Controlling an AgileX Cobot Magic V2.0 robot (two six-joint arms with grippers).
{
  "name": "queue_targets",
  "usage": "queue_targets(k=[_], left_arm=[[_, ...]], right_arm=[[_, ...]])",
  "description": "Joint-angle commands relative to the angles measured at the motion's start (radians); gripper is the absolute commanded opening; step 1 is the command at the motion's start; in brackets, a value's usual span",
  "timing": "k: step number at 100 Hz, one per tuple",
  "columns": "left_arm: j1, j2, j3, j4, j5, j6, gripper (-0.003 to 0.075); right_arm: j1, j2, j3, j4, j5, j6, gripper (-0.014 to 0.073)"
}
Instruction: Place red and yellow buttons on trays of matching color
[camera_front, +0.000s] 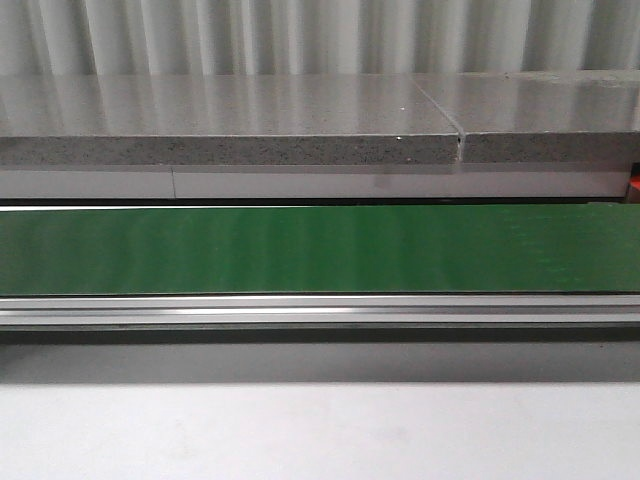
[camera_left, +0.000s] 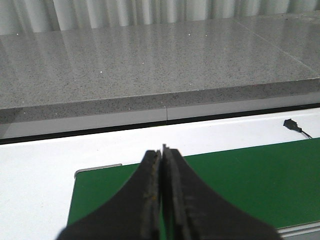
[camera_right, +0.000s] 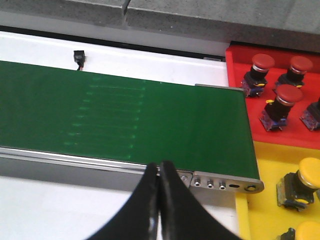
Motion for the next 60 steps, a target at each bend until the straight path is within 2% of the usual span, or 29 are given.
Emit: queue_targets(k=[1, 16, 60], left_arm=[[-0.008, 0.008, -0.026, -0.016, -0.066, -0.001, -0.002], [-0.008, 0.008, -0.026, -0.016, -0.066, -0.001, -0.002], [-0.008, 0.008, -0.026, -0.016, -0.066, -0.001, -0.002]], right_arm=[[0.014, -0.045, 0.032, -0.091, -0.144, 0.082, -0.0068], [0.014, -0.134, 0.122, -0.124, -0.227, 0.156, -0.0068], [0.014, -0.331, 0.344, -0.124, -0.384, 0.16, -0.0068]])
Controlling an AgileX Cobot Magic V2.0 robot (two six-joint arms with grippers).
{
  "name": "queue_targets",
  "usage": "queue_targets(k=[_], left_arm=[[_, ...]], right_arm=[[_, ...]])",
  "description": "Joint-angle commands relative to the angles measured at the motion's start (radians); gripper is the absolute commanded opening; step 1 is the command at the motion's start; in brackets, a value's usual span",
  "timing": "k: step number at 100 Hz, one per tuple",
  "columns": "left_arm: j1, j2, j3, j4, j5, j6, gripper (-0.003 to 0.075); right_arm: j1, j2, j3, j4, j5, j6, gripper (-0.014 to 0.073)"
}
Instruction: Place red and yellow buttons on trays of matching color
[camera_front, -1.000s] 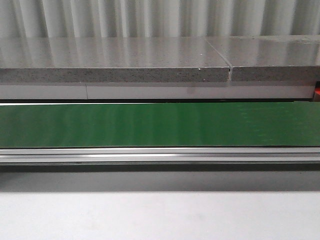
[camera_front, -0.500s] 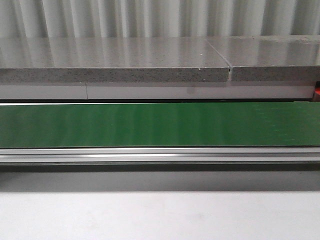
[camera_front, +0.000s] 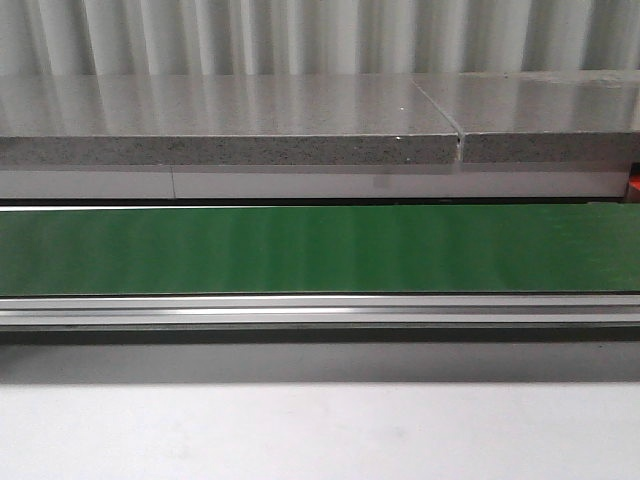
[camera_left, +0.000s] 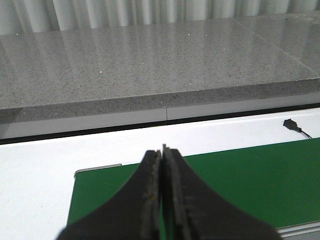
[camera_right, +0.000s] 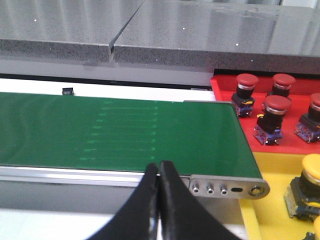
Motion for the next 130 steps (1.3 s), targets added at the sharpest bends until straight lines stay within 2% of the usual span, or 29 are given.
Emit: queue_targets(k=[1, 10, 130], left_arm=[[-0.008, 0.008, -0.026, -0.016, -0.066, -0.001, -0.002], [-0.008, 0.008, -0.025, -0.016, -0.066, -0.001, -0.002], [-0.008, 0.008, -0.022, -0.016, -0.066, -0.001, -0.002]], right_arm=[[0.002, -0.02, 0.011, -0.016, -0.126, 0.004, -0.0068], [0.002, -0.02, 0.047, -0.016, -0.176, 0.006, -0.0068], [0.002, -0.02, 0.046, -0.016, -0.171, 0.009, -0.0068]])
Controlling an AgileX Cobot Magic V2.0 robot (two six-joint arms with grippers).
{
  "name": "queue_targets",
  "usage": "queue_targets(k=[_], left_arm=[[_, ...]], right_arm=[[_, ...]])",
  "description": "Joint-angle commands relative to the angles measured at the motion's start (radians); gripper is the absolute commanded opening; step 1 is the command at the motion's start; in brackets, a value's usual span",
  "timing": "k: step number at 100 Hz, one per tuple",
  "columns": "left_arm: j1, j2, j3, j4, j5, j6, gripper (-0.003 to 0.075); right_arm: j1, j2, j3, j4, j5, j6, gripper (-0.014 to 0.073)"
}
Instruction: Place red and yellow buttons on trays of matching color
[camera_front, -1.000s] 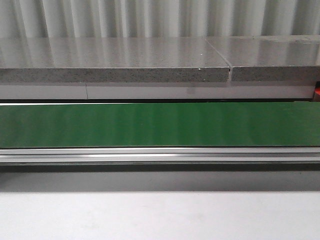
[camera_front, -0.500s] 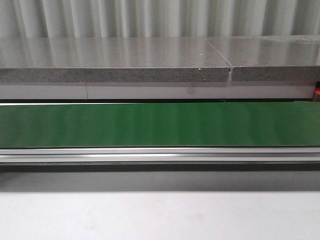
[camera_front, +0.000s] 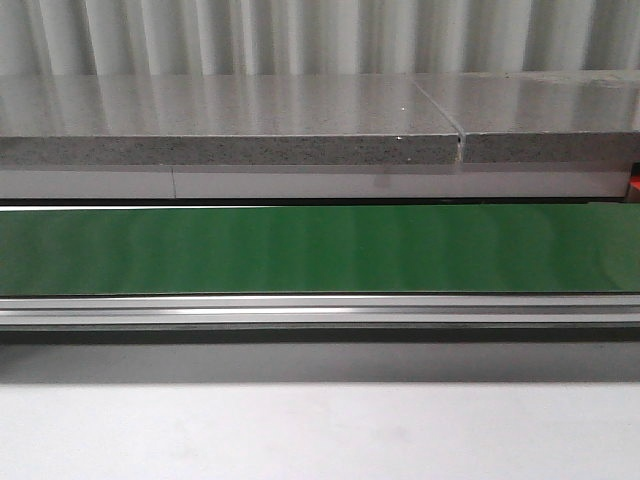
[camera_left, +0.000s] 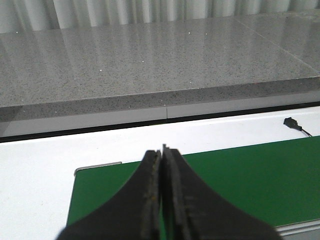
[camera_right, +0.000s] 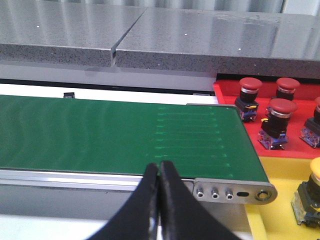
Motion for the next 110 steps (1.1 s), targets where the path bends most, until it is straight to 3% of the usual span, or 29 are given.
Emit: queue_targets(k=[1, 61, 75, 97, 110], left_arm=[[-0.008, 0.008, -0.027, -0.016, -0.066, -0.001, -0.002], [-0.01, 0.008, 0.008, 0.027, -0.154, -0.013, -0.002], [-0.032, -0.004, 0.058, 0.17, -0.171, -0.182, -0.002], [-0.099, -0.044, 0.16, 0.456, -0.335, -0.475, -0.002], [-0.112, -0.081, 0.23, 0.525, -0.418, -0.533, -0.002]], right_arm=[[0.002, -0.017, -0.005, -0.014, -0.083, 0.004, -0.0068], [0.002, -0.017, -0.005, -0.014, -0.082, 0.004, -0.0068], [0.002, -0.017, -0.005, -0.014, -0.082, 0.004, -0.0068], [0.002, -0.017, -0.005, -0.014, -0.082, 0.004, -0.0068], [0.002, -0.017, -0.005, -0.014, -0.082, 0.004, -0.0068]])
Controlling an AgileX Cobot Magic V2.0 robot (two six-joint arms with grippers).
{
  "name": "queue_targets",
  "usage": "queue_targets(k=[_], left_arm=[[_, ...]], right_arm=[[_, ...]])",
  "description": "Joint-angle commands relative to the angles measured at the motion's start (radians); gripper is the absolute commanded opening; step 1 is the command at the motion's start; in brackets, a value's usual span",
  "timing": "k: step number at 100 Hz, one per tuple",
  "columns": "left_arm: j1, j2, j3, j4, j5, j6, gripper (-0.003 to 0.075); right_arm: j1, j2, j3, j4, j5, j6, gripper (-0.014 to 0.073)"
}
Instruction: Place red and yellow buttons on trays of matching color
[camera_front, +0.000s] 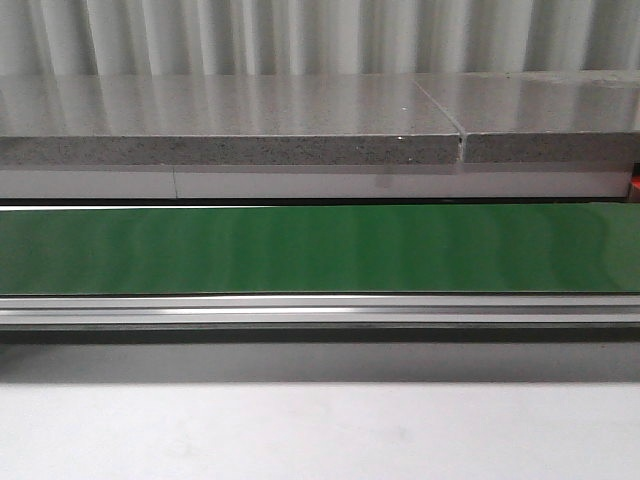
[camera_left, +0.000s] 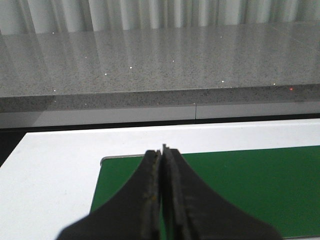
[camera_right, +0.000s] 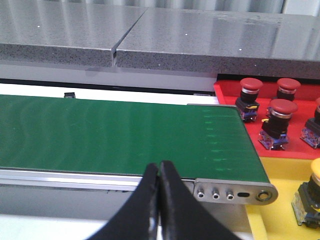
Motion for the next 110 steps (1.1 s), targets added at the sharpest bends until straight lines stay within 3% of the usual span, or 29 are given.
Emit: queue_targets(k=[1, 22, 60, 110], left_arm=[[-0.012, -0.013, 0.01, 0.043, -0.146, -0.051, -0.002], [-0.012, -0.104, 0.136, 0.052, -0.215, -0.051, -0.002], [-0.012, -0.377, 0.33, 0.073, -0.216, -0.051, -0.002], [-0.011, -0.375, 0.349, 0.077, -0.242, -0.051, -0.002]], right_arm=[[0.002, -0.017, -0.005, -0.012, -0.082, 0.004, -0.0068], [0.002, -0.017, -0.005, -0.012, -0.082, 0.004, -0.0068], [0.002, -0.017, -0.005, -0.012, -0.082, 0.004, -0.0068], [0.002, -0.017, -0.005, -0.012, -0.081, 0.004, -0.0068]])
